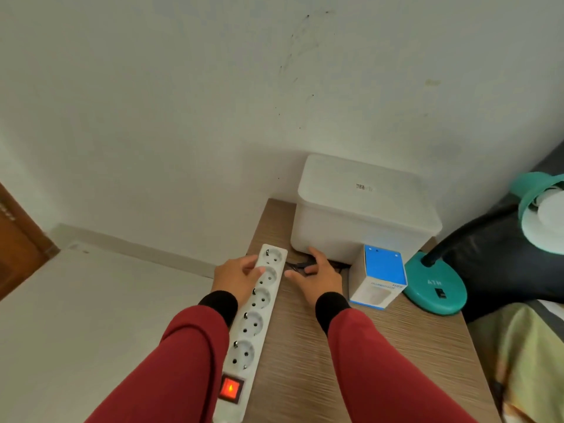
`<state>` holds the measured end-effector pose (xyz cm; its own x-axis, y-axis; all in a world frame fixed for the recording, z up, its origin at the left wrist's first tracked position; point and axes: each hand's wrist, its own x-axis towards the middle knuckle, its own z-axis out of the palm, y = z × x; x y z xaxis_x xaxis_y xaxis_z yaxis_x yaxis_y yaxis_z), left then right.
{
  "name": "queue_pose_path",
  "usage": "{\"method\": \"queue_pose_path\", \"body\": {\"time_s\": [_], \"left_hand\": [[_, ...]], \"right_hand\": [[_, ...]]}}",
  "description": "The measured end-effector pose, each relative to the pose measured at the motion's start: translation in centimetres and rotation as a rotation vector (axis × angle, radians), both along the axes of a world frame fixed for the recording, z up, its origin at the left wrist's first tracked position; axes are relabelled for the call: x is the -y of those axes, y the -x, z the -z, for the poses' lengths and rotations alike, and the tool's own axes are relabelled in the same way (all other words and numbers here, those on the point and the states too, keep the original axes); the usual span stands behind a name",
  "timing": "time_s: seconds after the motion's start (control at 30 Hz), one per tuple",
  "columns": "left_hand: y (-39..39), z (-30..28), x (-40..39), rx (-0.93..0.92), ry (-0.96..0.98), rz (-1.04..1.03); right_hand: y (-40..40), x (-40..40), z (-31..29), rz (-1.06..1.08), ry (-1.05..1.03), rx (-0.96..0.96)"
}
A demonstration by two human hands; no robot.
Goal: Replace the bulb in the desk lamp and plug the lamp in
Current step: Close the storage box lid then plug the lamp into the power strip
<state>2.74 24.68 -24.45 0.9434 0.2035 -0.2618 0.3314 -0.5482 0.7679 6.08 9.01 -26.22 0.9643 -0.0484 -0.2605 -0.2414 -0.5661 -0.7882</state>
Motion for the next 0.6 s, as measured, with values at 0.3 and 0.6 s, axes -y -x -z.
{"method": "queue_pose_path", "body": {"time_s": [0.3,0.6], "left_hand": [[-0.2,1.3,-0.1,0.035,0.152,-0.108],[-0.1,1.2,0.0,0.022,0.191,-0.137]], "right_hand": [[-0.8,-0.4,0.5,-0.084,0.007,0.052],[-0.3,0.1,-2.7,-0.039,-0.085,0.104]]}}
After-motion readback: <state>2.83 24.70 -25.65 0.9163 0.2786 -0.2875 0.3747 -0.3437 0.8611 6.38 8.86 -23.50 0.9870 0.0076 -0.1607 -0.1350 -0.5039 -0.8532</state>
